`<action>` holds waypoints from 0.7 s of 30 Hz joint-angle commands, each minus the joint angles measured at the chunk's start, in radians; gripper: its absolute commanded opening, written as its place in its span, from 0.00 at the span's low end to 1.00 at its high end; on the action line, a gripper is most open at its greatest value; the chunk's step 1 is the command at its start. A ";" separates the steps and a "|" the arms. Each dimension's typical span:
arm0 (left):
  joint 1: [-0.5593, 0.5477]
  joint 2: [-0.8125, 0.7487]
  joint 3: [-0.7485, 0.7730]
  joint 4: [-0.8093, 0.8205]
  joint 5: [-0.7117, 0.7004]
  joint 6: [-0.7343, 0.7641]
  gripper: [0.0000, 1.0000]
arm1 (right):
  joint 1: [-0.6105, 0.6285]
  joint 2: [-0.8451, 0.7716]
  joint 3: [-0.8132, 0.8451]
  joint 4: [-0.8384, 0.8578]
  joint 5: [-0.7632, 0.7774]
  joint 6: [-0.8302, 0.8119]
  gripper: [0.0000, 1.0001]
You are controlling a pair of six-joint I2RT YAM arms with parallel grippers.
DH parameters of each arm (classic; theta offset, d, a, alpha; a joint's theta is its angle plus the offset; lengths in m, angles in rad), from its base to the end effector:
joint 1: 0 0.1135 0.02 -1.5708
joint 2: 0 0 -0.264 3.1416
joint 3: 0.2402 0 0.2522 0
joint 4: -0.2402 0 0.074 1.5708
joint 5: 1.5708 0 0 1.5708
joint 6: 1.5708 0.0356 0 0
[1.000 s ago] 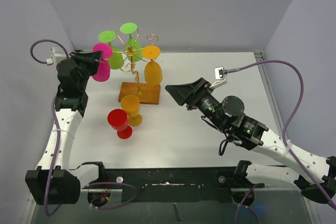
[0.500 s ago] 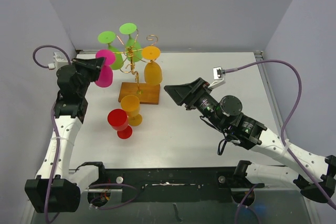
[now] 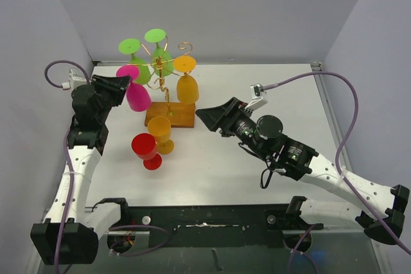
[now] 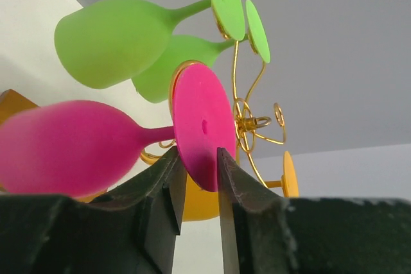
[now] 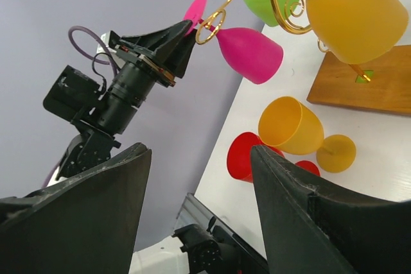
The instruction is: Place the wine glass upside down on the wine glass rack
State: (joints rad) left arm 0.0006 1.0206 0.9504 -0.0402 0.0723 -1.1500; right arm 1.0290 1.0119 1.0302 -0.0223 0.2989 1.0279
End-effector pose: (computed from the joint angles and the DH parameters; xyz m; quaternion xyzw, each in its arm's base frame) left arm 0.2394 -0.0024 0.3691 -0.3849 0.6378 -0.3849 0.5449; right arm 0.1285 0.1932 0.4014 0.1047 0.7007 0.5432 0.4505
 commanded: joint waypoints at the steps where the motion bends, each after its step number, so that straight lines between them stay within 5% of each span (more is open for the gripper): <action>1: -0.011 -0.037 0.030 -0.045 0.007 0.068 0.28 | 0.002 0.022 0.052 -0.035 0.044 -0.018 0.64; 14: -0.108 -0.140 0.139 -0.290 -0.153 0.316 0.59 | -0.002 0.132 0.142 -0.213 0.070 -0.043 0.66; 21: -0.207 -0.246 0.186 -0.401 -0.221 0.541 0.62 | -0.002 0.251 0.192 -0.238 0.028 -0.139 0.66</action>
State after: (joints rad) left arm -0.1616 0.8497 1.0805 -0.3836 -0.0994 -0.7944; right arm 1.0286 1.2018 1.1526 -0.2478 0.3393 0.9699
